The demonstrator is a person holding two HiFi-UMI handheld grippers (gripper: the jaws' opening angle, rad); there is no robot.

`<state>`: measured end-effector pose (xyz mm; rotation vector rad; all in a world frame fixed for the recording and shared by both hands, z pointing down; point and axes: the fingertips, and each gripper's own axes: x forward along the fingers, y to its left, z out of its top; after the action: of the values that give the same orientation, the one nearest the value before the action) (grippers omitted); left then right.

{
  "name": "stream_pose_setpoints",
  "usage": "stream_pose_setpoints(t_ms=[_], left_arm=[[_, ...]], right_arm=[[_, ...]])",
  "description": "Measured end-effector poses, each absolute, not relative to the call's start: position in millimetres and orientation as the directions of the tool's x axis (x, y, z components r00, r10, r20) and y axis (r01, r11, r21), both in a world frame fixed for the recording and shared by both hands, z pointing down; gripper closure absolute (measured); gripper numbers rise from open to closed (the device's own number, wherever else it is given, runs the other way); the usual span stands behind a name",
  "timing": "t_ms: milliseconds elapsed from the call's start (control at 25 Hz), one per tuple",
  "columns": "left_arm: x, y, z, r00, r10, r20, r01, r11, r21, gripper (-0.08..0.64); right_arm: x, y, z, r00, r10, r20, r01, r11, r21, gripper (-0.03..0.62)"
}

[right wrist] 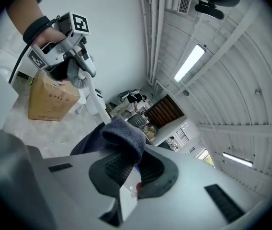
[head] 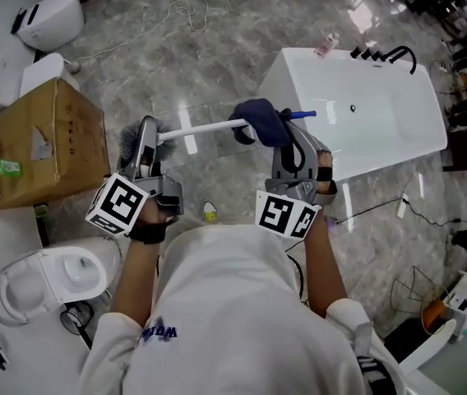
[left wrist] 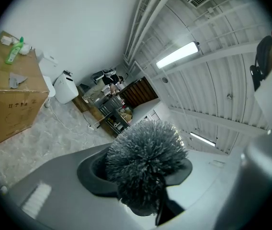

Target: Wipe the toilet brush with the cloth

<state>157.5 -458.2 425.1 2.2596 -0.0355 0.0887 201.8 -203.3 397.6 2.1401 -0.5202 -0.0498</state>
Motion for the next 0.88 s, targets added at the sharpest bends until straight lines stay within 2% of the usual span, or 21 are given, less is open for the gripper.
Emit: stream_pose_setpoints(t_ms=[280, 520, 880], left_arm=[[152, -461, 419, 0.998, -0.010, 0.066, -0.055, -0.678, 0.733, 0.365], [145, -455, 440, 0.993, 0.002, 0.116, -0.084, -0.681, 0.728, 0.365], [137, -457, 459, 0.987, 0.003, 0.159, -0.114, -0.687, 0.718, 0.365]], right_arm=[[214, -162, 399, 0.930, -0.318, 0.185, -0.346, -0.584, 0.734, 0.580], [217, -156, 415, 0.911, -0.333, 0.243, -0.410, -0.671, 0.618, 0.580], [221, -131, 433, 0.906, -0.295, 0.305, -0.421, -0.716, 0.557, 0.580]])
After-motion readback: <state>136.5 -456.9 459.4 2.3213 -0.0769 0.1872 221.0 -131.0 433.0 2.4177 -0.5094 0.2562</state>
